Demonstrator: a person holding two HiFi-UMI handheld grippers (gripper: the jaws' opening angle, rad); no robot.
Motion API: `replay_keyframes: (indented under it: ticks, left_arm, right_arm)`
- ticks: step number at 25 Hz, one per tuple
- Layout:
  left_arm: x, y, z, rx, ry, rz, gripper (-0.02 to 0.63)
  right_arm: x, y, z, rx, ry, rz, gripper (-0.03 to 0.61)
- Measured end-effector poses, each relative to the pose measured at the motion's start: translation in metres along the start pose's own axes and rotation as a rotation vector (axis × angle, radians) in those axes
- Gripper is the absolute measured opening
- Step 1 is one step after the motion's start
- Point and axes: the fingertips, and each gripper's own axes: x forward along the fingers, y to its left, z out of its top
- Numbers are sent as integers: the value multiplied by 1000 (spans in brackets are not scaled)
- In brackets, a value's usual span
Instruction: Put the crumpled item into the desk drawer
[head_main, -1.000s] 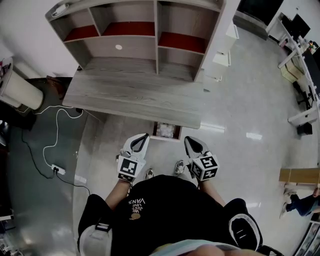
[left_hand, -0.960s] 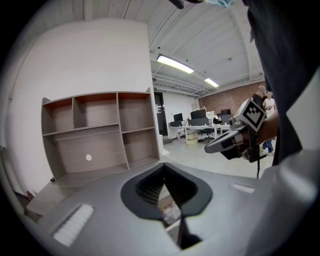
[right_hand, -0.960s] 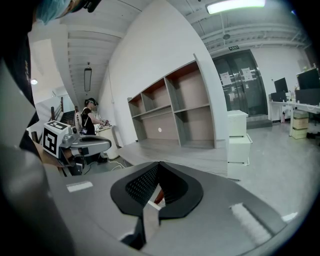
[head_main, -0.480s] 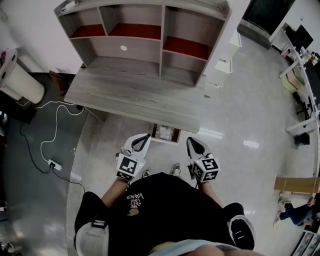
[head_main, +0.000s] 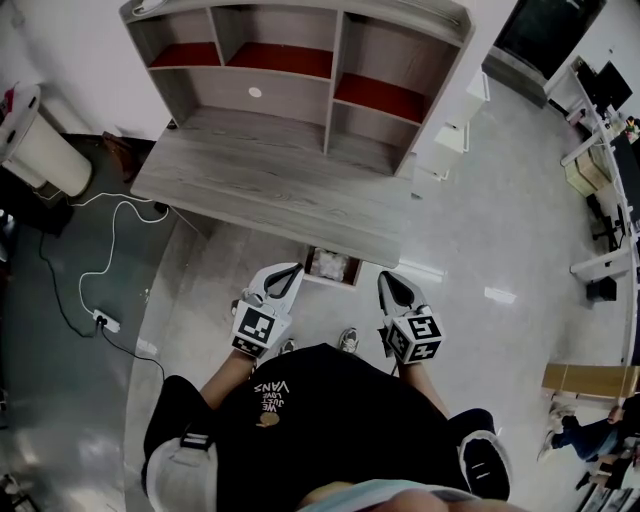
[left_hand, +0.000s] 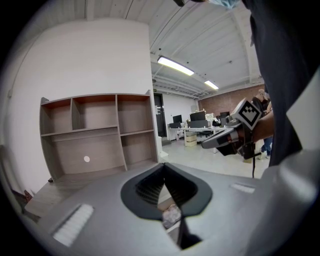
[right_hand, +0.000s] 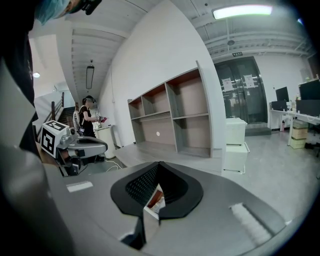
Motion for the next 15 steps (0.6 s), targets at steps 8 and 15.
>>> replay_keyframes:
  ticks: [8,15]
  left_arm:
    - [-3,6,-4,-22,3,28,54]
    - [-3,6,-4,-17,6,29,54]
  right_arm:
    - [5,3,-1,-15,4,24,2]
    - [6,4,-8,-11,8,26,2]
